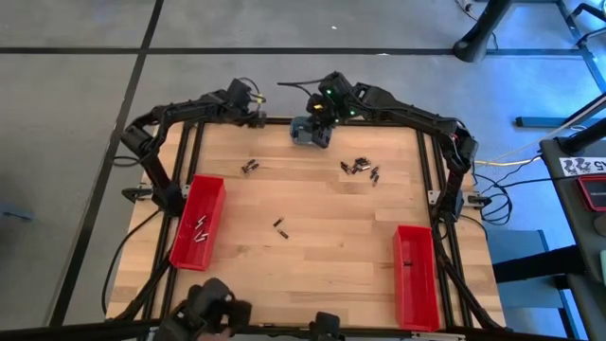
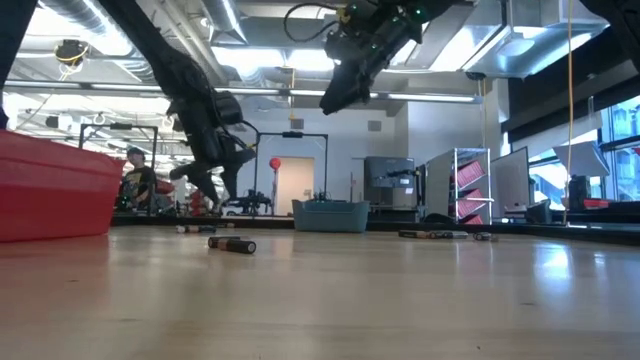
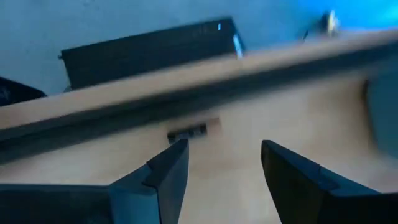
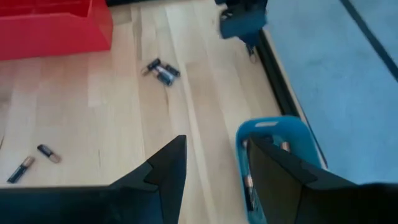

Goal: Sort batteries
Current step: Put the small brown battery into the right red bin

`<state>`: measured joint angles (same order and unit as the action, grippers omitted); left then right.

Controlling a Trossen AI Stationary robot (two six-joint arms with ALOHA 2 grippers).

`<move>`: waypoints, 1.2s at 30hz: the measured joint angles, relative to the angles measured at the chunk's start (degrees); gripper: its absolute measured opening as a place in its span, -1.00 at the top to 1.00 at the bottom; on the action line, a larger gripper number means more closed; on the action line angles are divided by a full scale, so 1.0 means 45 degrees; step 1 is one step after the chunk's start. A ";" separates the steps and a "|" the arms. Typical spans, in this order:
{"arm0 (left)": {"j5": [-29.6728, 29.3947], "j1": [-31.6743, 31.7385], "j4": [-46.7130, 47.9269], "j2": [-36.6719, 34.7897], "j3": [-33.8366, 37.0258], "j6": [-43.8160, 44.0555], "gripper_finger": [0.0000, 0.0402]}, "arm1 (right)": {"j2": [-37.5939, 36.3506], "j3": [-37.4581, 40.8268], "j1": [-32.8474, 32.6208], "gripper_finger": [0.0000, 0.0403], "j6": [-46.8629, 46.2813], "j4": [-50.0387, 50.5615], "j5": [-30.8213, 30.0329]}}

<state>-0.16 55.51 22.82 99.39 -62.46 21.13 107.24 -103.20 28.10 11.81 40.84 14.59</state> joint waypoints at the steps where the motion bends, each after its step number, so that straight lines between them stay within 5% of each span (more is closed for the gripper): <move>1: 0.0107 0.0152 -0.0214 0.0087 -0.0005 0.0317 0.05 | -0.0001 0.0000 0.0000 0.16 0.0000 -0.0125 0.0000; 8: 0.0269 0.0506 -0.0692 0.0931 0.0000 0.0652 0.08 | 0.0009 0.0000 0.0000 0.16 0.0000 -0.0253 0.0000; 19: -0.0015 0.0475 -0.0979 0.1590 -0.0005 0.0929 0.45 | 0.0014 0.0000 0.0013 0.16 0.0000 -0.0248 -0.0002; 28: 0.0576 -0.0034 0.0667 0.1003 0.0036 0.0701 0.65 | 0.0017 0.0000 0.0015 0.16 0.0011 -0.0313 -0.0136; 36: 0.0602 -0.0620 0.1012 -0.0427 -0.0017 -0.0795 0.62 | 0.0029 0.0000 0.0015 0.16 0.0087 -0.0731 -0.0166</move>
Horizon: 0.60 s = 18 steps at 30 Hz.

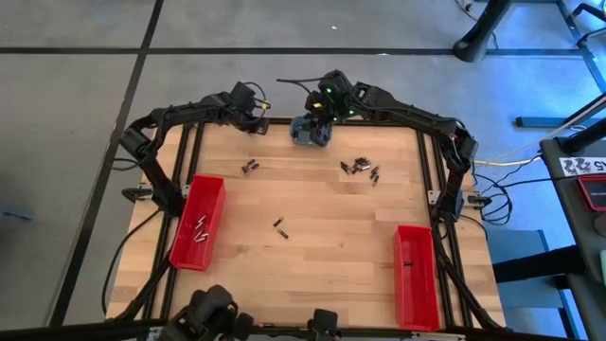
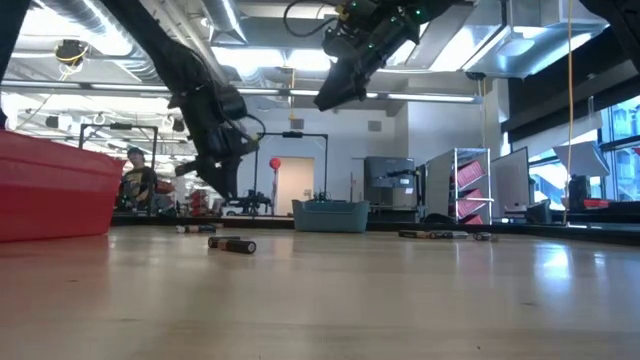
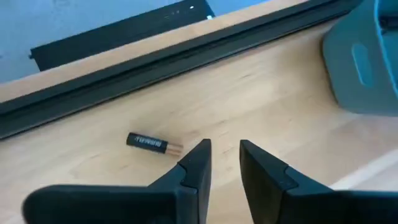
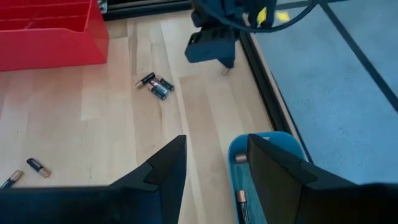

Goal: Sort batteries
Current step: Put the small brown battery into the right red bin

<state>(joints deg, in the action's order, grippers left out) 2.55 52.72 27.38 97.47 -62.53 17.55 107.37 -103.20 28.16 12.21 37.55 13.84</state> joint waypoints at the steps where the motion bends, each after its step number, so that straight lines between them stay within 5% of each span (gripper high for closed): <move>1: -0.0005 0.0048 0.0147 0.0011 0.0000 -0.0033 0.58 | -0.0003 0.0000 0.0000 0.16 0.0003 -0.0081 -0.0063; 5: 0.0050 0.0193 0.0300 0.0160 0.0037 -0.1578 0.33 | 0.0000 0.0000 0.0000 0.16 0.0007 -0.0233 -0.0076; 11: 0.0548 0.0004 0.1750 0.0155 -0.0258 -0.7550 0.01 | -0.0001 0.0000 0.0000 0.16 0.0220 -0.0389 -0.0081; 18: -0.1901 -0.0622 0.2834 0.0390 -0.0265 -1.2761 0.00 | 0.0000 0.0000 0.0000 0.16 0.0350 -0.0610 -0.0080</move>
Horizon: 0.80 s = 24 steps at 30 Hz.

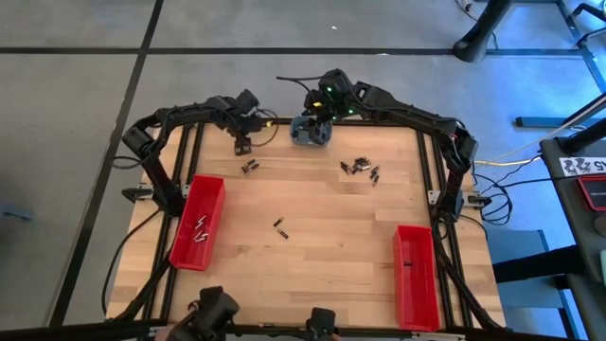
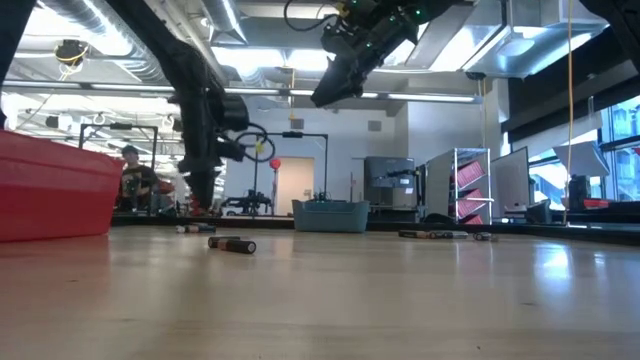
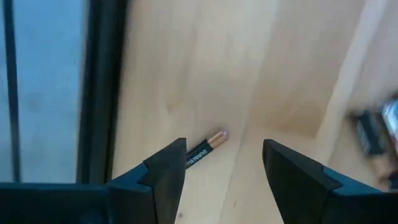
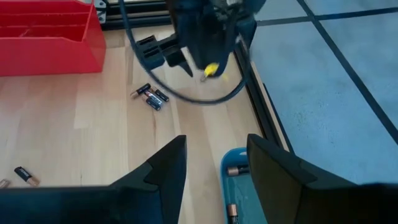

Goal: Sort batteries
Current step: Put the small brown battery into the right red bin

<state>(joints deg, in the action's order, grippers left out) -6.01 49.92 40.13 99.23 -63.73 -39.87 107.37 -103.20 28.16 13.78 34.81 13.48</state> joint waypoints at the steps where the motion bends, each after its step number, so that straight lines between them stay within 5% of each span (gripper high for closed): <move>1: -0.0230 -0.0009 0.0009 0.0115 0.0041 -0.0276 0.01 | -0.0003 0.0000 0.0000 0.16 0.0000 -0.0053 0.0002; 12: -0.1476 0.0022 -0.0617 0.1522 0.0075 -0.1024 0.07 | 0.0000 0.0000 0.0000 0.16 -0.0019 -0.0046 0.0004; 21: -0.1380 -0.0021 -0.0220 0.1650 0.0079 -0.0114 0.85 | 0.0000 0.0000 0.0000 0.16 -0.0413 0.0309 0.0009; 24: -0.1416 -0.0034 -0.0193 0.1650 0.0069 0.0414 0.92 | -0.0005 0.0000 0.0000 0.16 -0.0413 0.0624 0.0006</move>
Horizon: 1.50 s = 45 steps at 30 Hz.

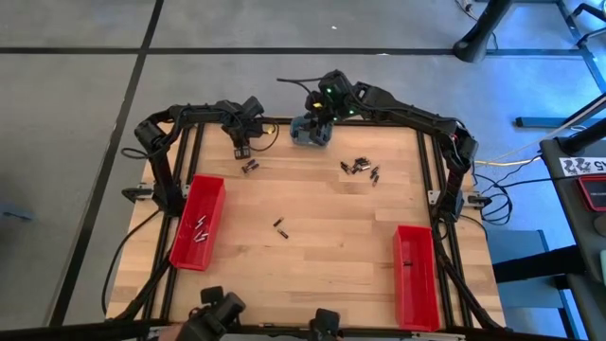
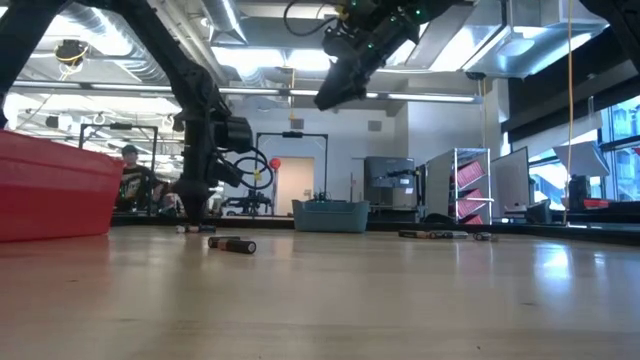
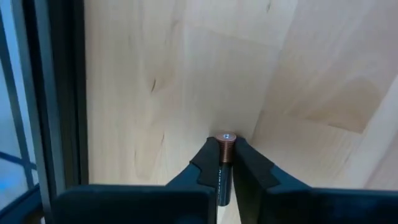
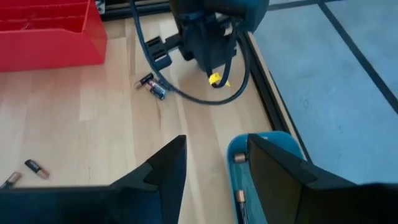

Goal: Sort batteries
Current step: Put the small brown battery into the right red bin

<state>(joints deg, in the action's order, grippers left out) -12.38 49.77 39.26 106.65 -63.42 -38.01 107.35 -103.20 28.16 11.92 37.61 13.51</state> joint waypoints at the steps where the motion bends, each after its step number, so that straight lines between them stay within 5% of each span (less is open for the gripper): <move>1: -0.0041 -0.0040 0.0072 0.0004 -0.0042 0.0102 0.91 | -0.0014 0.0000 0.0002 0.16 -0.0003 0.0106 0.0001; 9: -0.0105 -0.0236 0.0962 -0.0172 -0.0599 0.2030 0.96 | -0.0975 -0.0010 0.0428 0.16 0.0593 0.0668 -0.0939; 18: 0.0648 -0.0262 0.0834 -0.2430 -0.0780 0.5800 1.00 | -0.1967 -0.0010 0.1659 0.16 0.0764 0.0850 -0.1436; 25: 0.2492 -0.0845 -0.0380 -0.5031 -0.0787 0.9202 0.99 | -0.1804 0.0614 0.2283 0.16 0.0104 0.0704 0.0852; 31: 0.2432 -0.1299 -0.0814 -0.6517 -0.0807 1.0502 0.99 | -0.1778 0.2004 0.1458 0.16 -0.1281 0.0192 0.1783; 40: 0.1666 -0.0949 0.2145 -0.6722 -0.0338 1.1212 0.99 | -0.1778 0.2705 -0.0435 0.16 -0.1746 -0.2076 0.0635; 45: 0.1742 -0.0628 0.1953 -0.6680 0.0970 1.0990 0.80 | -0.1778 0.2705 -0.0936 0.16 -0.2555 -0.2697 0.0002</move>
<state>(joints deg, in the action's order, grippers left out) -4.54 46.94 48.05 76.59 -59.05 11.44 99.35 -91.02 23.95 0.43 25.48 13.52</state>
